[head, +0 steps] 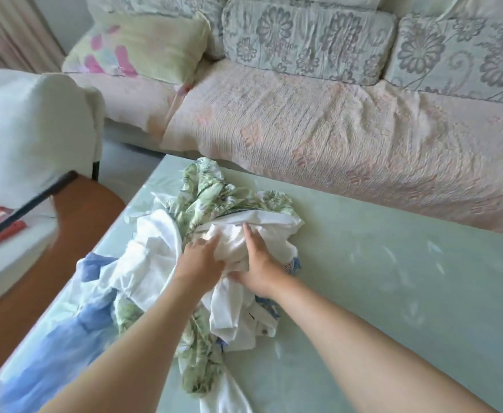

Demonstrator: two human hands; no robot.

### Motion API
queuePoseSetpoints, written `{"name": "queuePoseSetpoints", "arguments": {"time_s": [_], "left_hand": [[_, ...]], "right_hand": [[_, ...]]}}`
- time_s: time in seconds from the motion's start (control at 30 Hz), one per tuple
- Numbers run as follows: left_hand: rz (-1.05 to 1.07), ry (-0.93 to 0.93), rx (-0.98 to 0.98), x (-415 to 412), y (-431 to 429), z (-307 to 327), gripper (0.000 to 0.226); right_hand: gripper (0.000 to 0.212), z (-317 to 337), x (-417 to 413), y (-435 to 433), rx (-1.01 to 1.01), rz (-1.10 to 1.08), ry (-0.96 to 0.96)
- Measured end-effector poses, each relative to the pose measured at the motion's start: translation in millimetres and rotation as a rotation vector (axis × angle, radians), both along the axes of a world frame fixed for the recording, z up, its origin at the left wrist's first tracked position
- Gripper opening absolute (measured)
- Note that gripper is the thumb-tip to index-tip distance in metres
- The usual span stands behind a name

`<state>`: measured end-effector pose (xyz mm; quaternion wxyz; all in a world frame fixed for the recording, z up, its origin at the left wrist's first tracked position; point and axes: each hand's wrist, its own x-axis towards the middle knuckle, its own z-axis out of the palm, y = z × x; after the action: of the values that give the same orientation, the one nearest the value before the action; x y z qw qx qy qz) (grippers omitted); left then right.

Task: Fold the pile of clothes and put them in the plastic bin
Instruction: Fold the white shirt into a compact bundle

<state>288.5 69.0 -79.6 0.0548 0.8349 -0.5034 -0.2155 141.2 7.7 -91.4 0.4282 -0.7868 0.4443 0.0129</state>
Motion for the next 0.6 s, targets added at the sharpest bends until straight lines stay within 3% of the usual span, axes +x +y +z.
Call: {"name": "queuePoseSetpoints", "arguments": {"time_s": [0.1, 0.23, 0.3, 0.4, 0.47, 0.6], "left_hand": [[0.021, -0.012, -0.207, -9, 0, -14, 0.05], [-0.019, 0.026, -0.335, -40, -15, -27, 0.039], [-0.06, 0.037, -0.389, -57, -22, -36, 0.031], [-0.179, -0.074, -0.512, -78, -29, -45, 0.027], [-0.242, -0.173, -0.544, -89, -33, -45, 0.039], [-0.293, -0.211, -0.332, -106, -35, -42, 0.068]], "right_hand": [[0.106, -23, 5, 6, -0.024, -0.05, -0.017], [0.038, -38, -28, -4, 0.066, -0.198, -0.268], [0.017, -43, -54, -15, 0.025, -0.236, -0.317], [0.011, -53, -84, -31, -0.03, -0.291, -0.423], [0.011, -61, -97, -42, -0.074, -0.324, -0.502], [0.006, -71, -117, -50, -0.031, -0.432, -0.677]]}}
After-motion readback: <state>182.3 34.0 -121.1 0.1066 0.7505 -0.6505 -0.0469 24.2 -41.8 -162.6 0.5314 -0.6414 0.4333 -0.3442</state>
